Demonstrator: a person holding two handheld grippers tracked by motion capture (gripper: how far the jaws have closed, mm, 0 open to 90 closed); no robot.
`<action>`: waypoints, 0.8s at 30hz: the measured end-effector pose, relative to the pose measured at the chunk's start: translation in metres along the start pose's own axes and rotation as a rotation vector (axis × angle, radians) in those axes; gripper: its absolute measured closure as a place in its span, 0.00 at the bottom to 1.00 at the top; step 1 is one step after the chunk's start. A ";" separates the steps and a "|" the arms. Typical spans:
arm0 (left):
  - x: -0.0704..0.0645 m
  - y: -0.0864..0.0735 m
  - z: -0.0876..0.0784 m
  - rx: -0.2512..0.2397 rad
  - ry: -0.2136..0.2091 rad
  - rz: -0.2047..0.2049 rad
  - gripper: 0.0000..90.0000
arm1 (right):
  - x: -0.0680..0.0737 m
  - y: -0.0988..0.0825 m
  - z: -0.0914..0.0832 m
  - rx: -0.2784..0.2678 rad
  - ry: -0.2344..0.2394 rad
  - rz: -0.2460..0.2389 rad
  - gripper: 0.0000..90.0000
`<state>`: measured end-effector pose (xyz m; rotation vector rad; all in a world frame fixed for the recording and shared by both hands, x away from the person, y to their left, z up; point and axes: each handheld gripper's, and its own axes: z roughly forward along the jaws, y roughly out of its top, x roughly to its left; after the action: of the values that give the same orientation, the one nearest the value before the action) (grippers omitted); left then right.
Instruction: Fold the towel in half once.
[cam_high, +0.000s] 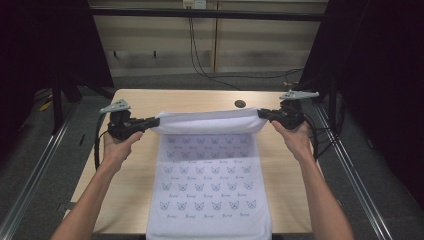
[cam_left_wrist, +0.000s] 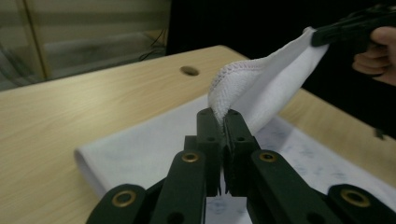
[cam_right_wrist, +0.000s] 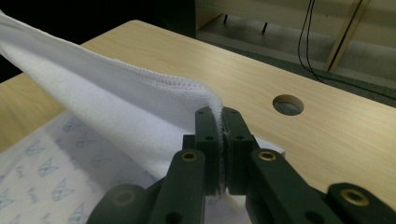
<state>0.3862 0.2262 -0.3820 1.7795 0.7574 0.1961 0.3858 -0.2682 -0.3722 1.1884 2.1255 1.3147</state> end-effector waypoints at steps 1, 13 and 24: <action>-0.007 0.002 -0.006 -0.006 0.002 0.010 0.97 | 0.004 0.001 -0.008 -0.014 0.010 0.004 0.97; -0.066 0.010 -0.070 -0.040 -0.071 0.082 0.97 | 0.067 -0.008 -0.091 -0.086 0.089 -0.084 0.97; -0.108 -0.090 -0.080 0.169 -0.121 0.070 0.97 | 0.102 -0.101 -0.110 0.052 0.180 -0.050 0.97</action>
<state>0.2275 0.2413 -0.4102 1.9608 0.6409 0.0707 0.2055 -0.2667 -0.3934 1.0650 2.3123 1.4000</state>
